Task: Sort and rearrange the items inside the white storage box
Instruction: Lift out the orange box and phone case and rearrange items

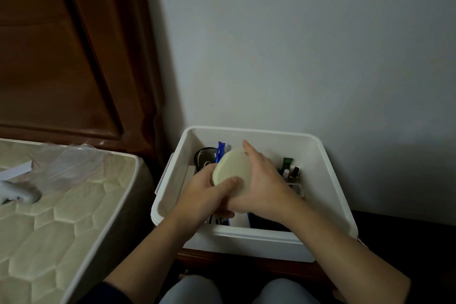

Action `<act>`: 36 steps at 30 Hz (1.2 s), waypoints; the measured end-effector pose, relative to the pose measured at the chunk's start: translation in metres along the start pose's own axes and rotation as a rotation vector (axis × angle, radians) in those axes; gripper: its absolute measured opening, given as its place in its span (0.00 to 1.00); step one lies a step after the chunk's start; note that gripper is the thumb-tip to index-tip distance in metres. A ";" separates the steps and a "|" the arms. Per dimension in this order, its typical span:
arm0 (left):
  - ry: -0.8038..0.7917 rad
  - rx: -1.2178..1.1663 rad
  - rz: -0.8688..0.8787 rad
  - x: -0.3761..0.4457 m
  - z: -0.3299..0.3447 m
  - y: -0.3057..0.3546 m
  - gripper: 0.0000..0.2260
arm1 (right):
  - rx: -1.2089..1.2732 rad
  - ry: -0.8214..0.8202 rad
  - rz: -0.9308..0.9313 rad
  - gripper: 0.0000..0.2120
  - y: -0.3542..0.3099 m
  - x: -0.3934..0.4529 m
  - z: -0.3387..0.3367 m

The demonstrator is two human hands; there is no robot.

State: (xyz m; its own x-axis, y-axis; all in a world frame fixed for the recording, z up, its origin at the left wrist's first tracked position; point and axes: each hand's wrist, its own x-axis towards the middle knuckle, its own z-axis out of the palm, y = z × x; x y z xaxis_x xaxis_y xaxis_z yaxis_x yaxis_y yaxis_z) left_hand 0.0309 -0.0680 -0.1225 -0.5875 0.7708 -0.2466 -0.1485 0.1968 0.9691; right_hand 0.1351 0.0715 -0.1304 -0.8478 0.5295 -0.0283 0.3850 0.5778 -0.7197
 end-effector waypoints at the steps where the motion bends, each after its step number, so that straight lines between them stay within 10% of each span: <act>1: 0.061 -0.008 0.006 -0.001 0.000 0.000 0.13 | 0.004 -0.062 -0.028 0.69 0.000 0.002 -0.001; 9: 0.317 -0.158 0.073 0.000 -0.012 -0.008 0.20 | -0.678 -0.543 0.328 0.33 0.075 0.000 -0.033; 15: 0.319 -0.163 0.265 0.001 -0.011 -0.015 0.29 | -0.668 -0.485 0.363 0.28 0.092 -0.001 -0.027; 19: 0.322 -0.145 0.274 0.003 -0.010 -0.015 0.14 | -0.605 -0.502 0.324 0.25 0.090 -0.001 -0.025; 23: 0.326 -0.148 0.234 0.005 -0.011 -0.016 0.14 | -0.471 -0.465 0.267 0.31 0.082 -0.004 -0.040; 29: 0.362 -0.227 0.181 0.005 -0.010 -0.016 0.15 | -0.304 -0.474 0.135 0.05 0.055 -0.013 -0.086; 36: 0.257 -0.353 0.194 -0.011 -0.005 0.000 0.12 | 0.763 -0.036 0.147 0.13 -0.004 -0.007 -0.110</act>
State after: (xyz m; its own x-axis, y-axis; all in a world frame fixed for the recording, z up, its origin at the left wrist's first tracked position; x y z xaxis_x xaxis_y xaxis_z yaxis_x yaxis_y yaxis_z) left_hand 0.0334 -0.0792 -0.1201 -0.8024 0.5890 -0.0956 -0.2513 -0.1884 0.9494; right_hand 0.1800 0.1338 -0.0505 -0.8237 0.5398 -0.1735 0.1475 -0.0914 -0.9848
